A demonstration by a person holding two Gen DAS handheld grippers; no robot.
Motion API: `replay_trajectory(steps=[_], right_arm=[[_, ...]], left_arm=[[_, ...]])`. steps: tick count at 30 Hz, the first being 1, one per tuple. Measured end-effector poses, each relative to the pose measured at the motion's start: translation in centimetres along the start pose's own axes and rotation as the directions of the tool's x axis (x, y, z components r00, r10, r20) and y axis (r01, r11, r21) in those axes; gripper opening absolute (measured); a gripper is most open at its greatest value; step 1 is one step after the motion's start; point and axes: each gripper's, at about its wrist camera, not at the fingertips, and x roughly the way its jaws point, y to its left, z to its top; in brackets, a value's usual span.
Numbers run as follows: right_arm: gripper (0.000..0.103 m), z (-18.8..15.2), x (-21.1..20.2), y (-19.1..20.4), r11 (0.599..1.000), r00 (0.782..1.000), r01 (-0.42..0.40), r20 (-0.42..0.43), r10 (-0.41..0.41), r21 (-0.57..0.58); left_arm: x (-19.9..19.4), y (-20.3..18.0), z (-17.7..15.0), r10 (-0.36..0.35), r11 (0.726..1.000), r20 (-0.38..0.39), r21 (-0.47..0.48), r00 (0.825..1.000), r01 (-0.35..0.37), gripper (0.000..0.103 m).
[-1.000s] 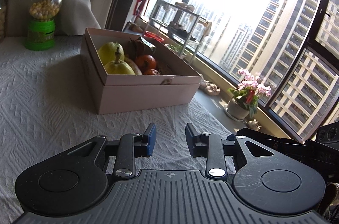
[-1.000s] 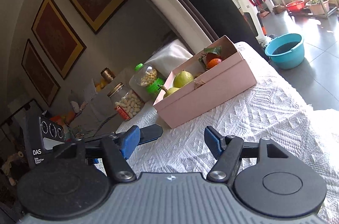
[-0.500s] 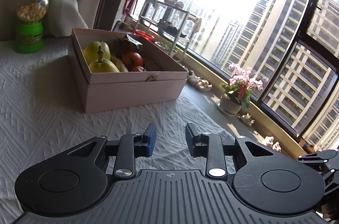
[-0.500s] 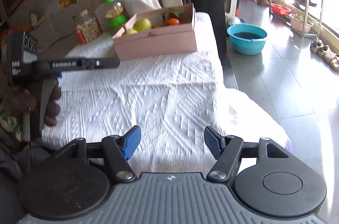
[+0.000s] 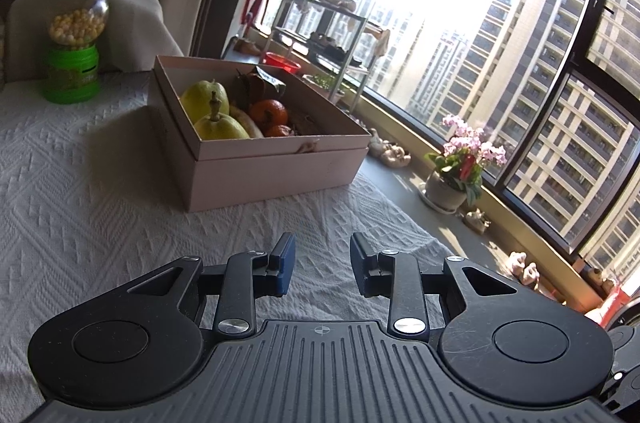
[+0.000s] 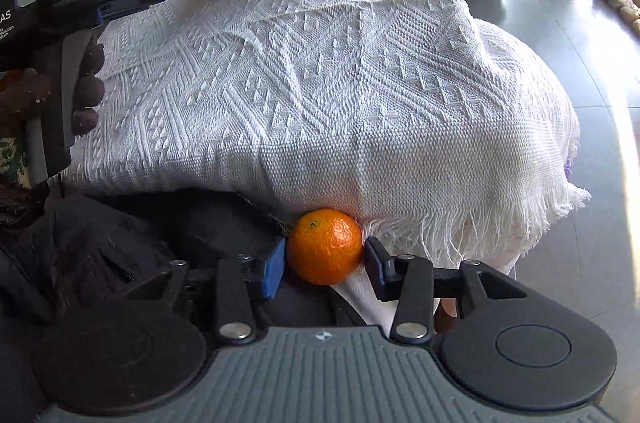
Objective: Organize fruits
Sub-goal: 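Move the right gripper to the last mandarin on the table and grasp it, then lift the mandarin with the right gripper and carry it over the box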
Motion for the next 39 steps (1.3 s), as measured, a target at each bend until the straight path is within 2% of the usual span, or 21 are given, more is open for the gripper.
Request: replay_trajectory(steps=[2,5,8,10,11,12,16,18,20,22,23,24,28,33,36,37,38,39], right_arm=[[0.042,0.6,-1.7,-0.2,1.0,0.999,-0.022,0.037,0.022,0.012],[0.042,2.0,-4.7,-0.7,0.997,0.988,-0.063,0.142,0.056,0.046],[0.039,5.0,-5.9,-0.1,0.999,0.971,-0.035,0.235,0.034,0.001],[0.036,7.9,-5.9,0.6,0.998,0.954,-0.027,0.298,0.043,-0.06],[0.019,9.7,-5.8,0.9,0.995,0.945,-0.047,0.318,0.073,-0.088],[0.011,11.6,-5.5,1.1,0.99,0.937,-0.075,0.33,0.11,-0.118],[0.011,19.6,-4.4,2.3,0.975,0.886,-0.126,0.423,0.193,-0.181],[0.011,22.5,-3.4,2.7,0.973,0.876,-0.138,0.435,0.207,-0.184],[0.012,23.2,-2.2,3.5,0.971,0.885,-0.101,0.427,0.188,-0.217],[0.026,21.8,-0.5,4.4,0.955,0.899,-0.095,0.388,0.204,-0.282],[0.041,21.1,0.4,4.8,0.949,0.907,-0.1,0.364,0.21,-0.298],[0.048,20.4,1.4,5.3,0.946,0.915,-0.09,0.349,0.202,-0.312],[0.049,18.7,5.5,7.3,0.934,0.933,-0.027,0.325,0.151,-0.355],[0.049,20.8,8.6,6.5,0.964,0.933,-0.061,0.328,0.147,-0.26],[0.05,21.8,10.1,5.8,0.968,0.94,-0.116,0.29,0.179,-0.222],[0.047,21.8,10.3,5.7,0.965,0.943,-0.14,0.268,0.198,-0.22],[0.04,21.7,10.3,5.8,0.96,0.944,-0.149,0.256,0.209,-0.237],[0.04,21.5,10.0,6.1,0.957,0.945,-0.14,0.254,0.206,-0.254]], left_arm=[[-0.1,0.6,0.0,0.009,1.0,0.004,-0.019,1.0,-0.009,0.034],[-0.4,1.5,0.3,0.038,0.998,0.008,-0.052,0.999,-0.037,0.034],[-0.5,2.1,0.6,0.062,0.996,0.008,-0.057,0.998,-0.061,0.034],[-0.4,2.3,0.9,0.093,0.994,0.001,-0.049,0.996,-0.093,0.034],[-0.4,2.4,1.0,0.109,0.993,0.002,-0.044,0.994,-0.109,0.034],[-0.5,2.6,1.2,0.123,0.992,0.006,-0.042,0.992,-0.122,0.034],[-0.4,3.6,1.7,0.182,0.983,0.01,-0.038,0.983,-0.182,0.034],[0.2,4.3,1.6,0.198,0.98,0.009,-0.038,0.98,-0.197,0.034],[0.7,4.8,1.3,0.188,0.981,0.009,-0.049,0.982,-0.188,0.034],[1.4,5.1,1.1,0.185,0.981,0.002,-0.058,0.983,-0.184,0.034],[1.7,5.4,1.0,0.187,0.98,-0.006,-0.065,0.982,-0.187,0.034],[2.2,5.6,1.0,0.187,0.98,-0.013,-0.07,0.982,-0.188,0.034],[3.1,6.0,1.3,0.244,0.967,-0.03,-0.067,0.969,-0.246,0.034],[3.0,5.6,1.6,0.34,0.94,-0.055,0.0,0.939,-0.341,0.034],[2.9,5.5,1.6,0.351,0.936,-0.072,0.014,0.933,-0.351,0.034],[2.8,5.5,1.6,0.351,0.936,-0.075,0.019,0.934,-0.35,0.034],[2.8,5.4,1.5,0.347,0.938,-0.076,0.023,0.935,-0.346,0.034],[2.7,5.4,1.6,0.342,0.94,-0.077,0.023,0.937,-0.341,0.034]])
